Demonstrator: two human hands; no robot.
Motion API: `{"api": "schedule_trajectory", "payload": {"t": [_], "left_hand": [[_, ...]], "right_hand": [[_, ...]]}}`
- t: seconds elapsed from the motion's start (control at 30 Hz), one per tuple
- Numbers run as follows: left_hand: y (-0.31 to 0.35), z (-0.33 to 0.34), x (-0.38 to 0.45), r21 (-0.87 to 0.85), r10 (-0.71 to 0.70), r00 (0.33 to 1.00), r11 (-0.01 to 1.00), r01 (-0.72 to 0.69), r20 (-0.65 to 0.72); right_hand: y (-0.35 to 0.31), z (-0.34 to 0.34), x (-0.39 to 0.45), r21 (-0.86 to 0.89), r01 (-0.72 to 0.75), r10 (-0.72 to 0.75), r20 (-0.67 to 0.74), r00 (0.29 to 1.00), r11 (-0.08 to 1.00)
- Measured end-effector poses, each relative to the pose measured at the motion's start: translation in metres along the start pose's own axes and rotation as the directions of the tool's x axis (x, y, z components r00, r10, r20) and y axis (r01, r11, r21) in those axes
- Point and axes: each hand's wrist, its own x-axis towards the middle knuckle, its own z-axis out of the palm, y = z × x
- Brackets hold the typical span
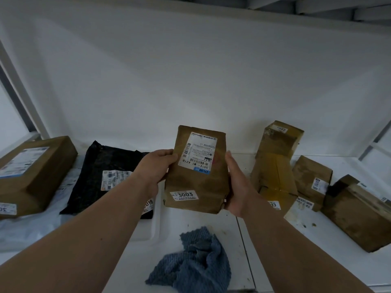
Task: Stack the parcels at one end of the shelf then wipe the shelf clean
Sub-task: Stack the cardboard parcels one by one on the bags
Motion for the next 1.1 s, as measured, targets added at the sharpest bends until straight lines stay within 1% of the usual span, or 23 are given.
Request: {"api": "schedule_trajectory", "payload": {"t": [0.1,0.23,0.4,0.47,0.57,0.67,0.83,0.97,1.1], "left_hand": [[-0.002,-0.003,0.000,-0.015,0.043,0.999,0.999,-0.042,0.011],[-0.003,-0.008,0.003,-0.079,0.068,0.996,0.995,-0.064,0.051],[-0.004,-0.015,0.004,-0.163,0.061,0.997,0.985,-0.053,0.043],[-0.006,-0.018,0.005,-0.158,0.052,0.997,0.987,-0.043,0.052],[-0.007,-0.020,0.004,-0.100,0.053,0.996,0.994,-0.046,0.070],[-0.007,-0.020,0.001,-0.086,0.038,0.998,0.996,-0.033,0.055],[-0.003,-0.029,-0.003,-0.133,0.038,0.999,0.990,-0.034,0.029],[-0.003,-0.051,-0.005,-0.134,0.059,0.998,0.989,-0.058,-0.001],[-0.005,-0.082,-0.007,-0.150,0.073,0.995,0.985,-0.082,-0.065]], "right_hand": [[0.001,0.006,-0.001,-0.008,0.033,-0.032,0.070,0.997,0.999],[0.005,0.008,0.002,0.026,0.043,-0.044,0.062,0.997,0.999],[0.008,0.012,0.006,0.119,0.041,-0.050,0.074,0.996,0.992],[0.009,0.011,0.007,0.131,0.041,-0.051,0.079,0.996,0.990],[0.009,0.012,0.008,0.118,0.057,-0.065,0.060,0.996,0.991],[0.010,0.013,0.010,0.123,0.049,-0.055,0.045,0.997,0.991],[0.014,0.023,0.019,0.108,0.027,-0.034,0.059,0.998,0.994],[0.016,0.045,0.025,0.075,0.038,-0.044,0.077,0.996,0.996],[0.022,0.077,0.028,0.029,0.036,-0.039,0.134,0.990,0.999]]}}
